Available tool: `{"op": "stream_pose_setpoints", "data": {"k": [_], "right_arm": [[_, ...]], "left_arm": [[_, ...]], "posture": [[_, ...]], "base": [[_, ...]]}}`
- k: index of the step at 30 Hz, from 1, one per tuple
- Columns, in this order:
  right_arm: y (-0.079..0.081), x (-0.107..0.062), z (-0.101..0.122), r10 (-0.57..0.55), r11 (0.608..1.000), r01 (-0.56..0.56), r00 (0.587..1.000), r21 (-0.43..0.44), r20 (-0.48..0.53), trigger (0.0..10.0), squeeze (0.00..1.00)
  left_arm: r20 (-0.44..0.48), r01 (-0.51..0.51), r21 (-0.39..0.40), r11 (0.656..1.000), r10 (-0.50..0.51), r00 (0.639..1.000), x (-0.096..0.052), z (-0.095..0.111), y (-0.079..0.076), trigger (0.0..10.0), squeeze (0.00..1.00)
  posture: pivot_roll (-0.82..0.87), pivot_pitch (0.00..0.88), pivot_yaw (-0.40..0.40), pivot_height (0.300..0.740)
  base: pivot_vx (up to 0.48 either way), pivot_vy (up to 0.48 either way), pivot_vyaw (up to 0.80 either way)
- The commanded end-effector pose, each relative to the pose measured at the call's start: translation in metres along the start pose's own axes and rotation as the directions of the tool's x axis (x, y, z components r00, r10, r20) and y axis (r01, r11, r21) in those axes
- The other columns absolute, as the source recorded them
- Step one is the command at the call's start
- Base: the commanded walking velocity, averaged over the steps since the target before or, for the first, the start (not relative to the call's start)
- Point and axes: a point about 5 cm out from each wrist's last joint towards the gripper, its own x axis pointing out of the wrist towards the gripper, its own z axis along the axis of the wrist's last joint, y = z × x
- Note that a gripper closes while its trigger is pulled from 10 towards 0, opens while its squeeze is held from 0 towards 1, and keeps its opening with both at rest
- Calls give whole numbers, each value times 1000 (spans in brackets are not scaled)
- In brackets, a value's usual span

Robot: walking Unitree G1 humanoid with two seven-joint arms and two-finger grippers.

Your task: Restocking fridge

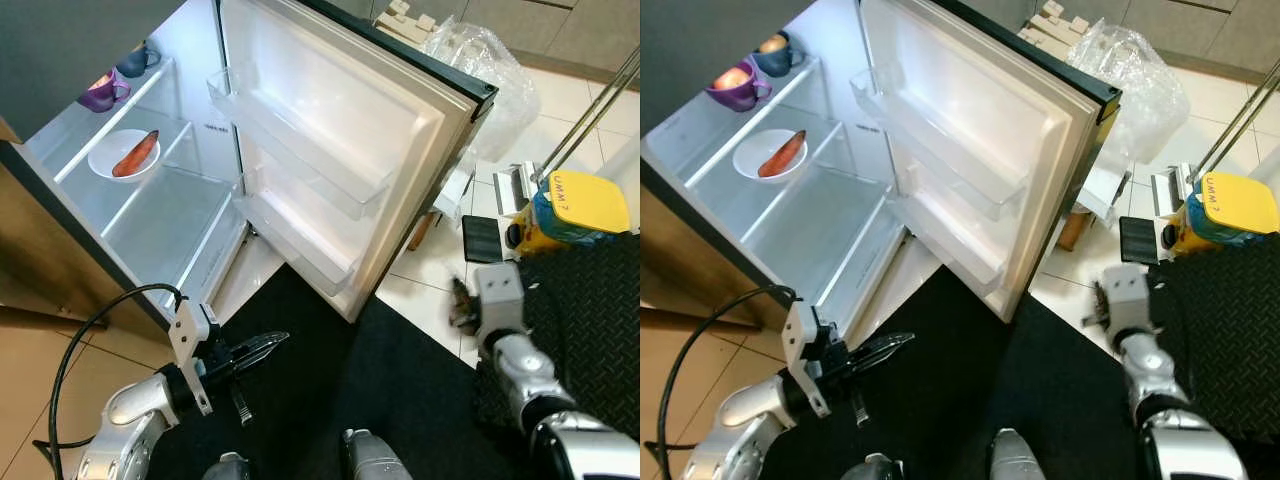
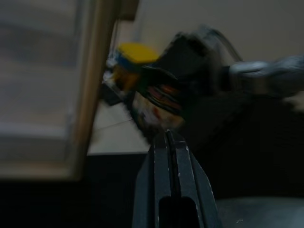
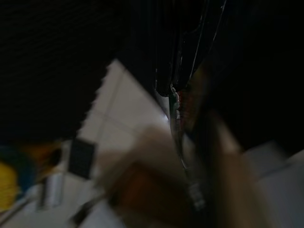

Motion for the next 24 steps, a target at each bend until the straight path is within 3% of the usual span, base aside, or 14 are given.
{"op": "stream_pose_setpoints", "data": {"k": [1, 3, 5, 7, 9, 15, 19, 20, 21, 22, 24], "right_arm": [[7, -9, -18, 25, 999, -25, 999, -21, -23, 10000, 0], [12, -12, -24, 38, 999, -39, 999, -22, -36, 10000, 0], [17, -15, -30, 59, 998, -59, 997, -6, -42, 10000, 0], [31, -18, -32, 150, 987, -149, 989, 63, -10, 10000, 0], [33, -18, -31, 169, 983, -169, 986, 75, 4, 10000, 0], [50, -6, 3, 316, 931, -338, 935, 139, 159, 10000, 0], [75, 7, 49, 513, 814, -565, 808, 136, 289, 10000, 0], [75, 7, 49, 513, 814, -565, 808, 136, 289, 10000, 0], [79, 8, 58, 543, 792, -598, 782, 123, 307, 10000, 0], [86, 11, 78, 597, 751, -655, 726, 80, 342, 10000, 0], [87, 13, 86, 609, 741, -668, 711, 66, 352, 10000, 0]], "left_arm": [[-129, -111, 3, 994, 111, 985, -1, -25, 4, 10000, 0], [-154, -142, 42, 989, 147, 977, -1, -31, 7, 10000, 0], [-158, -161, 26, 987, 163, 974, -1, -34, 8, 10000, 0], [-137, -157, 14, 987, 158, 978, 2, -36, 5, 10000, 0], [-136, -154, 14, 988, 154, 979, 3, -36, 5, 10000, 0], [-36, -116, -5, 993, 116, 993, 13, -23, 2, 10000, 0], [30, -48, 4, 999, 48, 998, 15, -10, -3, 10000, 0], [30, -48, 4, 999, 48, 998, 15, -10, -3, 10000, 0], [22, -43, 12, 999, 43, 999, 15, -11, -4, 10000, 0], [8, -42, 32, 999, 42, 999, 12, -11, -4, 10000, 0], [5, -47, 38, 998, 47, 999, 11, -11, -4, 10000, 0]], "posture": [[-149, 236, -5, 740], [-149, 236, -5, 740], [-152, 227, 3, 740], [-154, 221, 7, 740], [-154, 221, 7, 740], [-147, 218, -6, 740], [-122, 242, -41, 740], [-122, 242, -41, 740], [-119, 245, -45, 740], [-105, 258, -61, 740], [-105, 258, -61, 740]], "base": [[0, 0, 0], [0, 0, 0], [0, 0, 0], [0, 0, 0], [0, 0, 0], [0, 0, 0], [0, 0, 0], [0, 0, 0], [0, 0, 0], [0, 0, 0], [0, 0, 0]]}}
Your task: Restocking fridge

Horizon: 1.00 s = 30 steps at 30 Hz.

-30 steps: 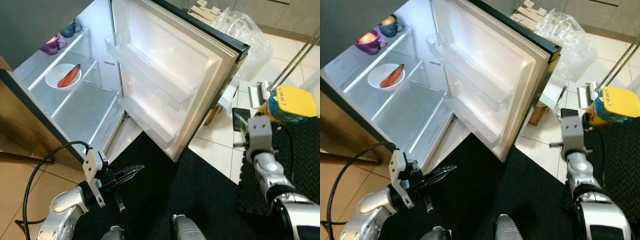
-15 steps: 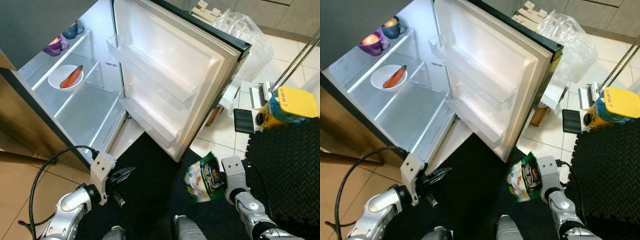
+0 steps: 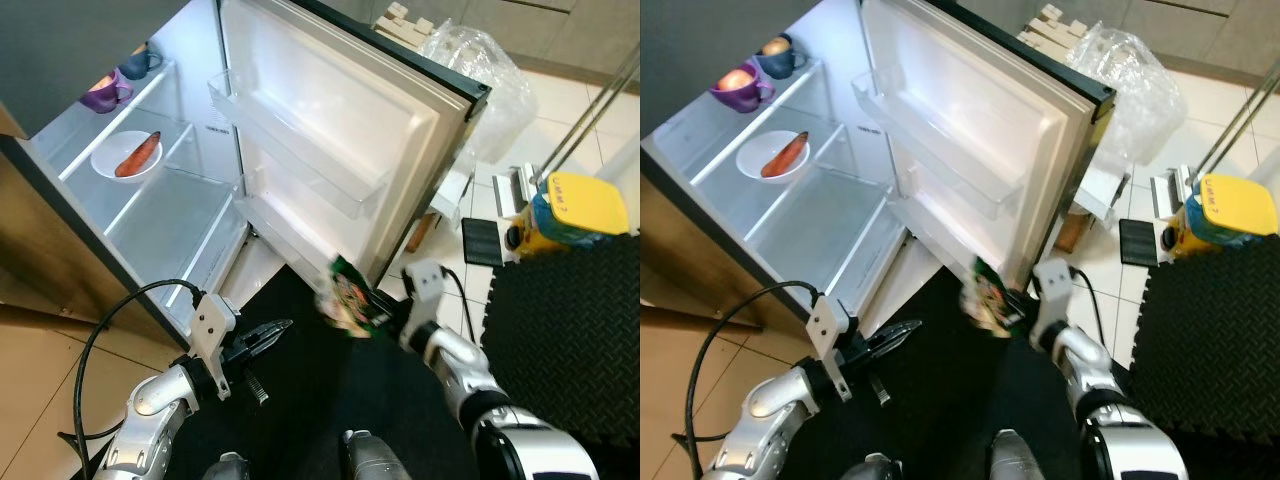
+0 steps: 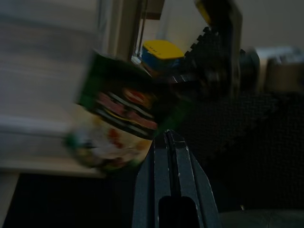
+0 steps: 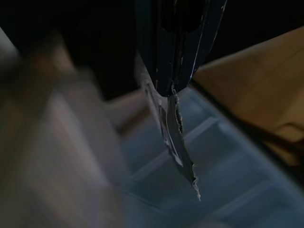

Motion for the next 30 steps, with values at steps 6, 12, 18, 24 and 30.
{"op": "stream_pose_setpoints", "data": {"k": [6, 12, 18, 24, 30], "right_arm": [[-4, 5, 16, 72, 996, -72, 997, -51, -15, 10000, 0], [-27, 2, 35, -71, 981, 64, 997, -185, -32, 10000, 0], [-55, -10, 55, -303, 907, 289, 953, -306, 4, 10000, 0], [-79, -26, 68, -508, 775, 485, 859, -404, 58, 10000, 0], [-107, -53, 81, -701, 618, 677, 705, -400, 110, 10000, 0]], "left_arm": [[9, -4, 28, 1000, 4, 1000, -10, 5, -3, 10000, 0], [25, 8, 59, 998, -10, 1000, -13, 17, -3, 10000, 0], [7, 35, 86, 996, -36, 999, -19, 23, 0, 10000, 0], [-11, 51, 97, 994, -50, 999, -21, 24, 3, 10000, 0], [-24, 59, 106, 993, -56, 998, -22, 27, 6, 10000, 0]], "posture": [[-76, 277, -75, 740], [-48, 297, -71, 740], [-25, 298, -41, 740], [-18, 295, -24, 740], [0, 293, -8, 740]], "base": [[0, 0, 0], [0, 0, 0], [0, 0, 0], [0, 0, 0], [0, 0, 0]]}}
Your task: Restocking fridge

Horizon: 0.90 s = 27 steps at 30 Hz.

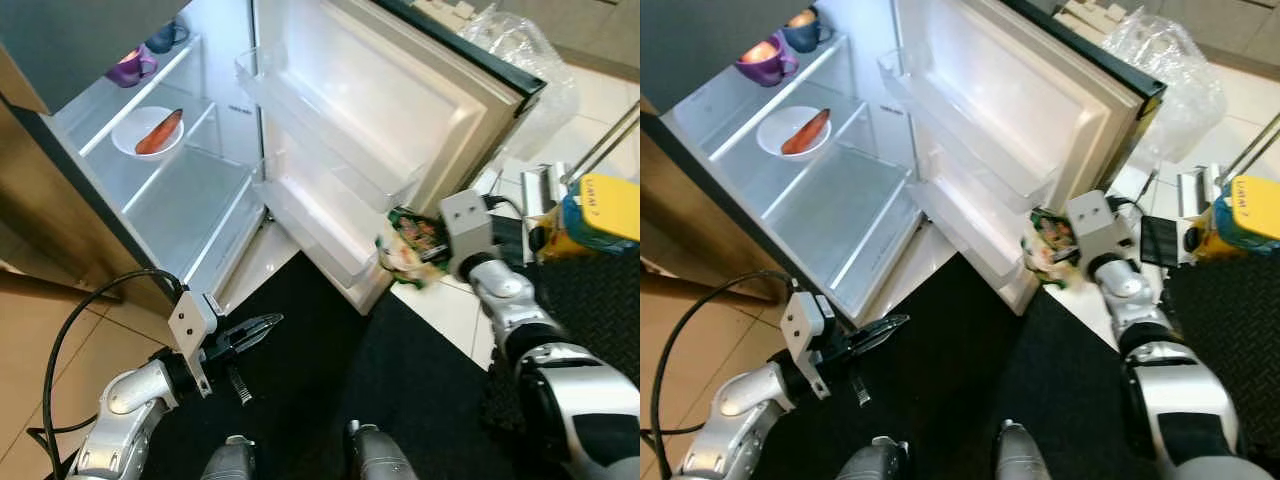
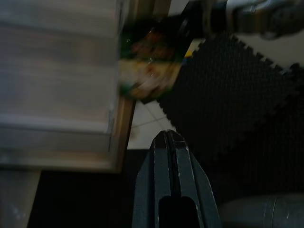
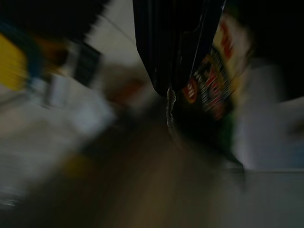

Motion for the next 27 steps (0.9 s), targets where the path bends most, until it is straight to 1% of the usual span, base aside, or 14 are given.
{"op": "stream_pose_setpoints", "data": {"k": [1, 4, 5, 7, 10, 14, 16, 17, 18, 20, 21, 23, 24, 27], "right_arm": [[-24, -2, -3, -144, 989, 145, 989, 24, -31, 10000, 0], [-41, -6, -6, -234, 972, 235, 971, 24, -56, 10000, 0], [-58, -11, -10, -324, 945, 326, 942, 9, -82, 10000, 0], [-58, -11, -10, -324, 945, 326, 942, 9, -82, 10000, 0], [-76, -21, -23, -406, 911, 412, 904, 15, -135, 10000, 0], [-56, -30, -50, -284, 945, 310, 937, 109, -202, 10000, 0], [-26, -43, -78, -159, 967, 203, 952, 154, -261, 10000, 0], [-26, -43, -78, -159, 967, 203, 952, 154, -261, 10000, 0], [-15, -49, -88, -122, 972, 172, 951, 157, -286, 10000, 0], [16, -72, -118, -72, 978, 137, 930, 159, -361, 10000, 0], [16, -72, -118, -72, 978, 137, 930, 159, -361, 10000, 0], [38, -91, -138, -58, 979, 132, 909, 153, -413, 10000, 0], [38, -91, -138, -58, 979, 132, 909, 153, -413, 10000, 0], [72, -122, -162, 17, 987, 62, 878, 148, -479, 10000, 0]], "left_arm": [[-31, 17, 0, 1000, -17, 999, -4, -2, -2, 10000, 0], [-34, 15, 2, 1000, -15, 999, -5, -1, -1, 10000, 0], [-40, 13, 4, 1000, -12, 999, -7, -1, 0, 10000, 0], [-40, 13, 4, 1000, -12, 999, -7, -1, 0, 10000, 0], [-47, 4, 1, 1000, -4, 999, -8, -3, 1, 10000, 0], [-155, -75, -58, 995, 66, 986, -9, -29, 1, 10000, 0], [-281, -225, -86, 971, 193, 940, -14, -63, 4, 10000, 0], [-281, -225, -86, 971, 193, 940, -14, -63, 4, 10000, 0], [-330, -291, -95, 952, 246, 911, -16, -76, 5, 10000, 0], [-412, -508, -133, 851, 419, 809, -18, -101, 11, 10000, 0], [-412, -508, -133, 851, 419, 809, -18, -101, 11, 10000, 0], [-451, -650, -149, 745, 534, 715, -21, -114, 14, 10000, 0], [-451, -650, -149, 745, 534, 715, -21, -114, 14, 10000, 0], [-529, -789, -187, 585, 617, 582, -29, -135, 8, 10000, 0]], "posture": [[3, 292, -6, 740], [6, 290, -4, 740], [7, 288, -5, 740], [7, 288, -5, 740], [-7, 279, -10, 740], [-22, 263, -16, 740], [-70, 229, -19, 740], [-70, 229, -19, 740], [-70, 229, -19, 740], [-96, 192, -17, 740], [-96, 192, -17, 740], [-112, 171, -6, 740], [-112, 171, -6, 740], [-133, 142, 6, 740]], "base": [[0, 0, 0], [0, 0, 0], [0, 0, 0], [0, 0, 0], [0, 0, 0], [0, 0, 0], [0, 0, 0], [0, 0, 0], [0, 0, 0], [0, 0, 0], [0, 0, 0], [0, 0, 0], [0, 0, 0], [0, 0, 0]]}}
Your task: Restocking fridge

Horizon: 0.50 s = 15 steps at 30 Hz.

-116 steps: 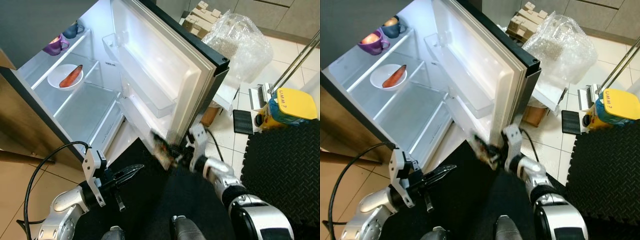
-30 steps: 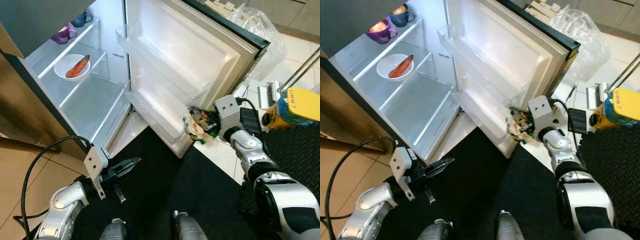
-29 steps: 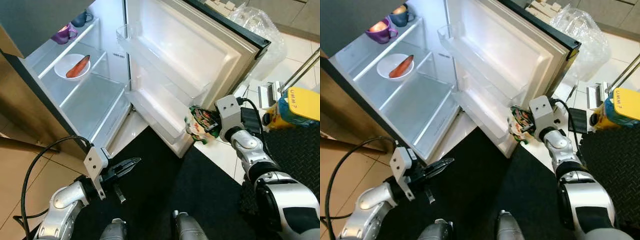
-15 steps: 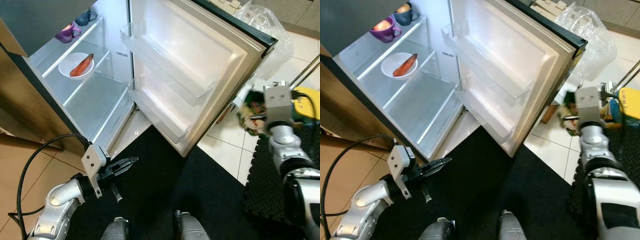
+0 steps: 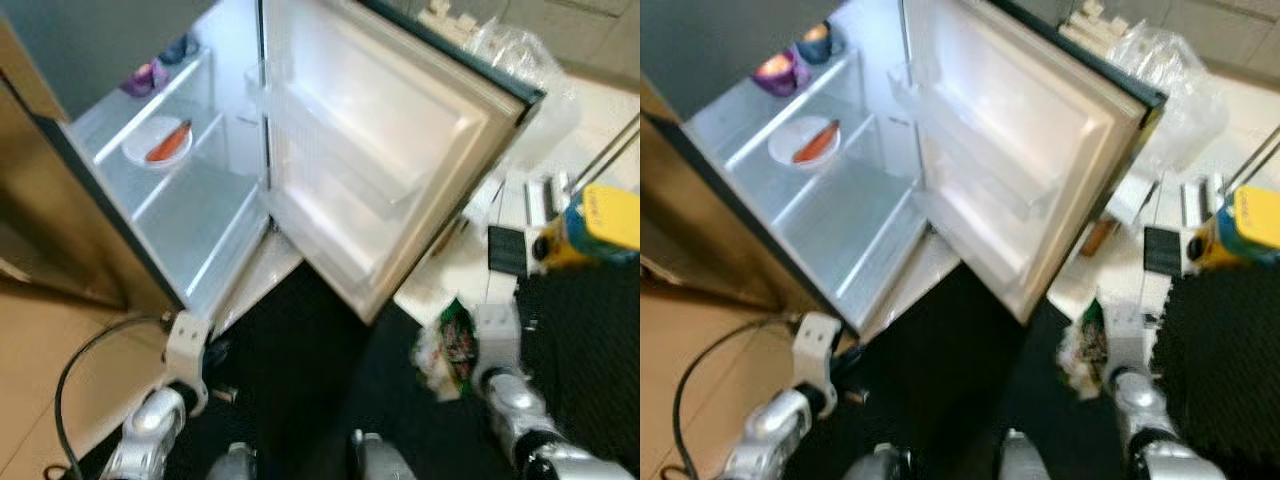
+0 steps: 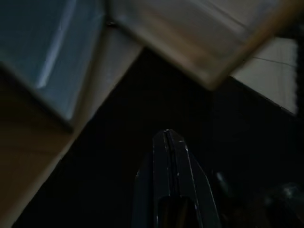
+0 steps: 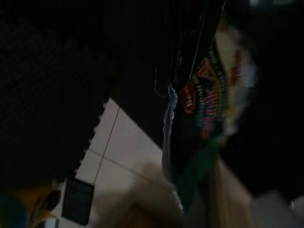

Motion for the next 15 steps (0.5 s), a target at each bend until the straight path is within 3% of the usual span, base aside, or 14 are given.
{"op": "stream_pose_setpoints", "data": {"k": [1, 6, 10, 15], "right_arm": [[9, -11, -22, 14, 1000, -14, 999, -12, -31, 10000, 0], [20, -23, -43, 36, 999, -34, 997, 33, -75, 10000, 0], [23, -27, -52, 33, 992, -18, 992, 126, -119, 10000, 0], [29, -28, -55, 91, 989, -72, 985, 129, -145, 10000, 0]], "left_arm": [[-105, -113, -62, 992, 106, 989, -9, -32, 3, 10000, 0], [-248, -148, -29, 989, 136, 959, -19, -65, -2, 10000, 0], [-258, -195, -80, 978, 169, 951, -22, -74, -6, 10000, 0], [-254, -263, -94, 960, 233, 939, -21, -75, -5, 10000, 0]], "posture": [[-133, 142, 6, 740], [-144, 106, 14, 740], [-144, 94, 20, 740], [-136, 85, 19, 740]], "base": [[0, 0, 0], [0, 0, 0], [0, 0, 0], [0, 0, 0]]}}
